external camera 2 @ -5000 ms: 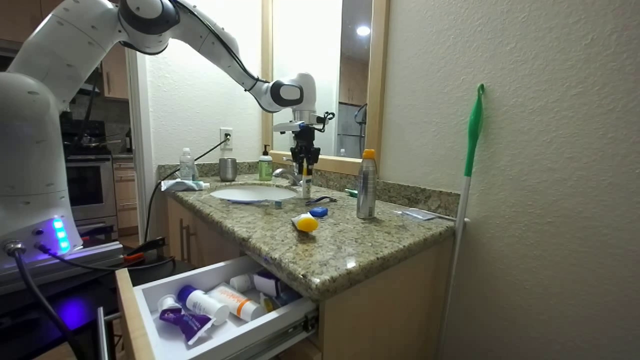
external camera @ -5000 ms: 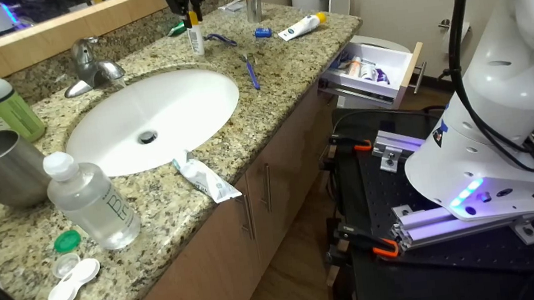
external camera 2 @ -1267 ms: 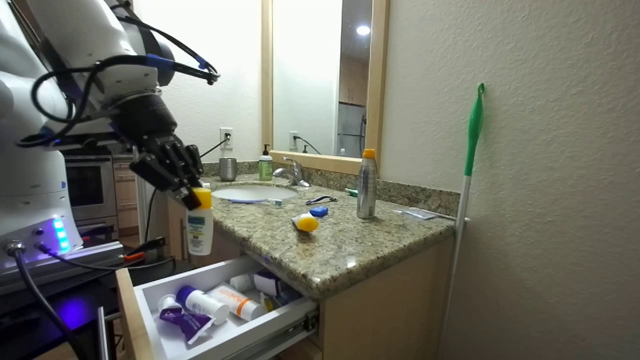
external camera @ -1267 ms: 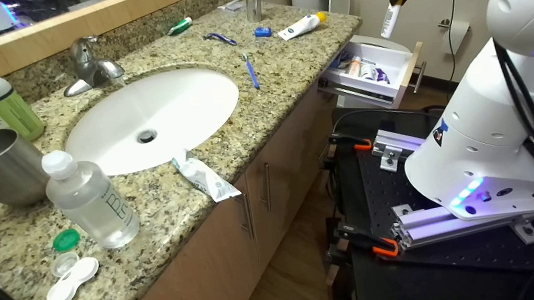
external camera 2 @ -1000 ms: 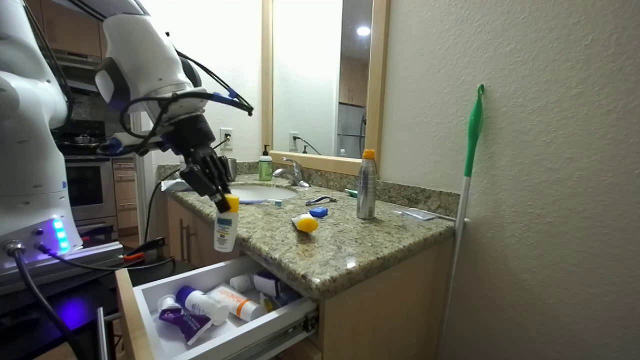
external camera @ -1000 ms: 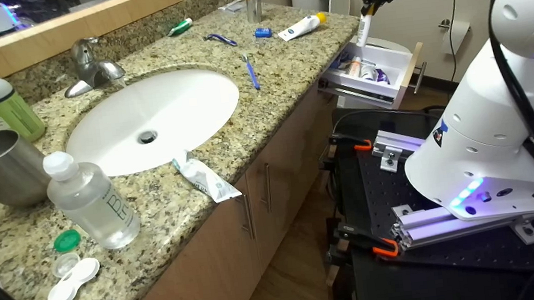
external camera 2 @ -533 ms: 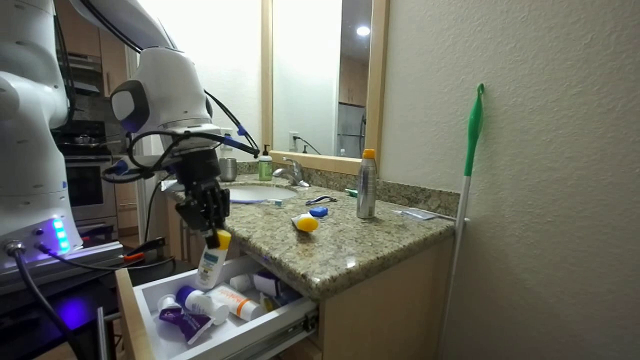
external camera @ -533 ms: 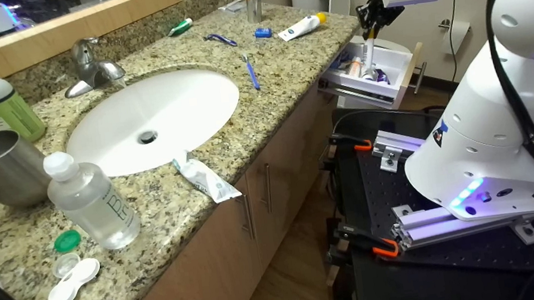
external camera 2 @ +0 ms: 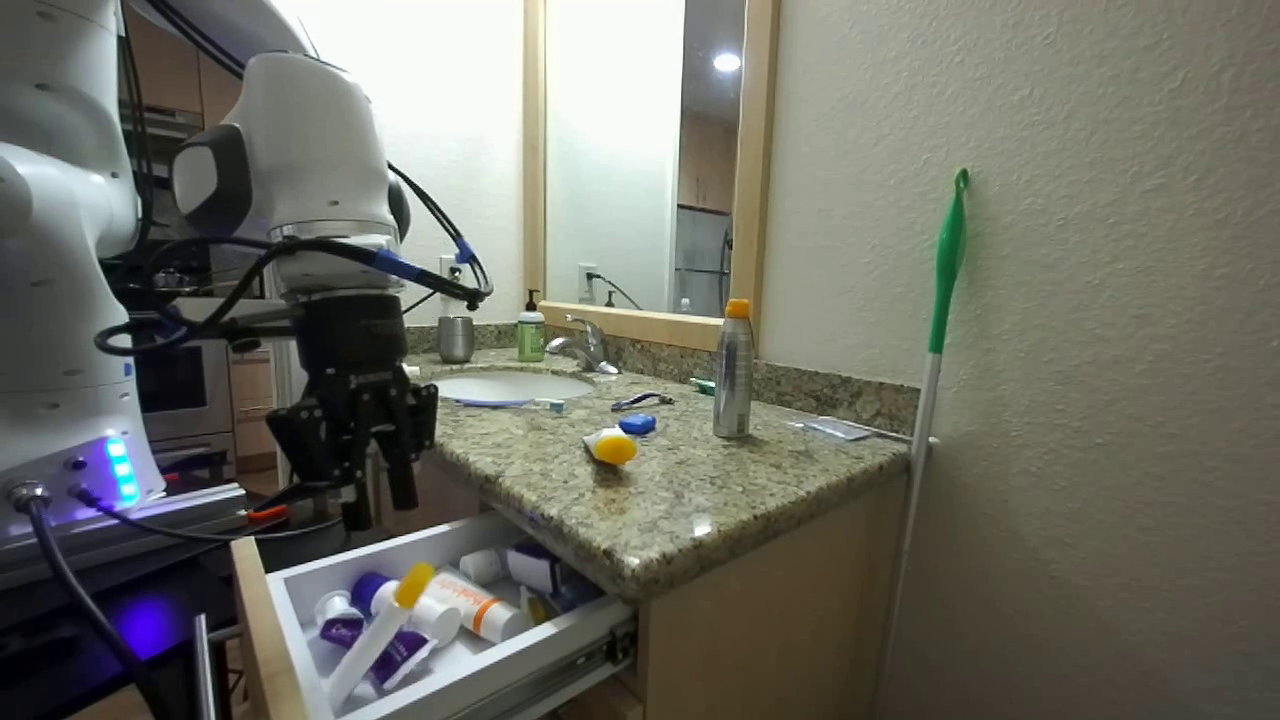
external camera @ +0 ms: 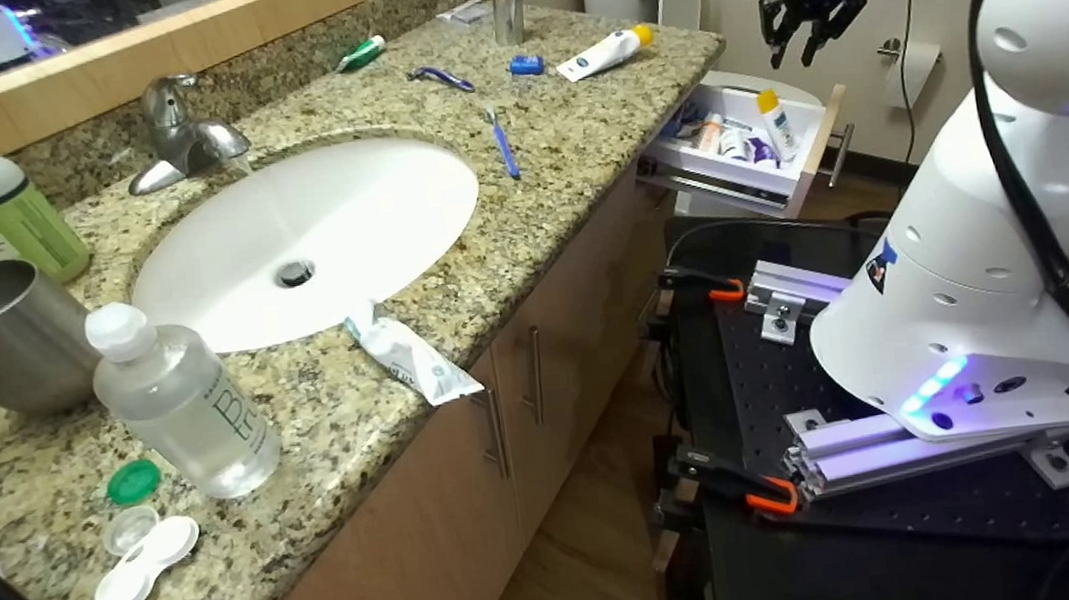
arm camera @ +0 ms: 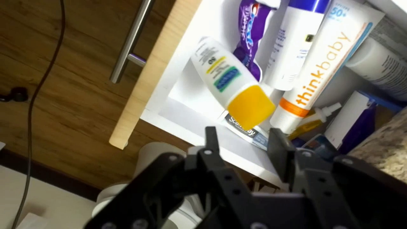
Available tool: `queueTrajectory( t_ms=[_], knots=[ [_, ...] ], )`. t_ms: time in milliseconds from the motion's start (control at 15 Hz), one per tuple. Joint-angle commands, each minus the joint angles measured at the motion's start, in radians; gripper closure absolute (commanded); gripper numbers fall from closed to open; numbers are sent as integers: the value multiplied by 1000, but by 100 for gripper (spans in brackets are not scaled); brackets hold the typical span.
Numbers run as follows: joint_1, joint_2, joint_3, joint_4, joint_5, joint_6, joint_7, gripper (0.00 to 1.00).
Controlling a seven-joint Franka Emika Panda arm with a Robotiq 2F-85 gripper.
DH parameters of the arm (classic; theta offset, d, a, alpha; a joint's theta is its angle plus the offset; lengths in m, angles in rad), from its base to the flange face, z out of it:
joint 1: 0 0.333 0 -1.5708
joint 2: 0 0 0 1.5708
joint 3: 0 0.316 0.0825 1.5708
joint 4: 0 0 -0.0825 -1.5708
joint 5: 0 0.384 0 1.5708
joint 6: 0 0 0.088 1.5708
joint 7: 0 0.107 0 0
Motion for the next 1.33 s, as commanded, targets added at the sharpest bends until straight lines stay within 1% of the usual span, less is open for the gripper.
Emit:
queueTrajectory(
  t_ms=[0, 133, 333, 400, 467, 533, 667, 867, 1000, 1133, 1267],
  knots=[
    [-1, -3, -3, 9, -20, -12, 27, 47],
    [0, 0, -3, 18, -19, -21, 34, 36],
    [0, 6, -3, 20, -19, -24, 36, 36],
    [3, -5, -2, 31, -48, -76, -1, 11],
    [2, 14, -11, 46, -93, -116, -29, 10],
    [-13, -9, -24, 36, -127, -141, -71, 4],
    [-40, -35, -58, 12, -188, -163, -143, 0],
    [-70, -28, -121, -4, -254, -164, -206, 0],
    [-85, -12, -149, -10, -281, -166, -239, 0],
    [-85, 8, -159, -7, -281, -156, -226, 0],
    [-78, -3, -160, -1, -275, -156, -213, 0]
  ],
)
